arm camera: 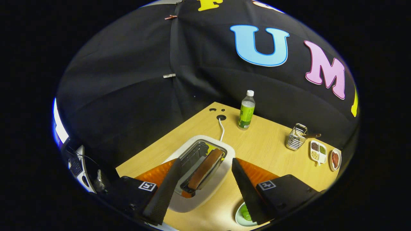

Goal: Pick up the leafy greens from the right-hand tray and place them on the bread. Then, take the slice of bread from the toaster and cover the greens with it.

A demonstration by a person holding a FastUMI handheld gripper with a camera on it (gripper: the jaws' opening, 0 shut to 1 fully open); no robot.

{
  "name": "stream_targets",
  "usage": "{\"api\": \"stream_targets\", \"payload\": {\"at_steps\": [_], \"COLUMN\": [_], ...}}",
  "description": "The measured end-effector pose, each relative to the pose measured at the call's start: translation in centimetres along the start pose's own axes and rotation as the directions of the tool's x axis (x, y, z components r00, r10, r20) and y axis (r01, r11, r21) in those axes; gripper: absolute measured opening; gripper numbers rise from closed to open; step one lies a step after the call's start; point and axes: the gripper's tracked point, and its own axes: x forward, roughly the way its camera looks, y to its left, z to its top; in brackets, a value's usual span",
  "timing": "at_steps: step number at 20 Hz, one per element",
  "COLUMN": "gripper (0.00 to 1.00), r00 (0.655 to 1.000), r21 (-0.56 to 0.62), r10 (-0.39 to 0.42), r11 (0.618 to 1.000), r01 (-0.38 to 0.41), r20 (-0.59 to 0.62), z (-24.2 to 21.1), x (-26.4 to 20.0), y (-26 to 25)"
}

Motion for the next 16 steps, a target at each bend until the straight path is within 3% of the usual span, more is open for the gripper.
{"api": "stream_targets", "payload": {"at_steps": [7, 9, 12, 16], "gripper": [0.84, 0.76, 0.45, 0.26], "r00": [0.998, 0.997, 0.991, 0.989], "r21": [-0.028, -0.049, -0.039, 0.008], "r10": [-0.034, -0.033, -0.02, -0.014], "r11": [0.999, 0.998, 0.999, 1.0], "r01": [0.033, 0.03, 0.014, 0.015], "r20": [-0.057, -0.067, -0.136, -0.149], "z": [-0.9, -1.4, -2.8, -2.6], "x": [2.1, 2.5, 2.6, 2.9], "y": [0.5, 0.9, 1.4, 1.2]}}
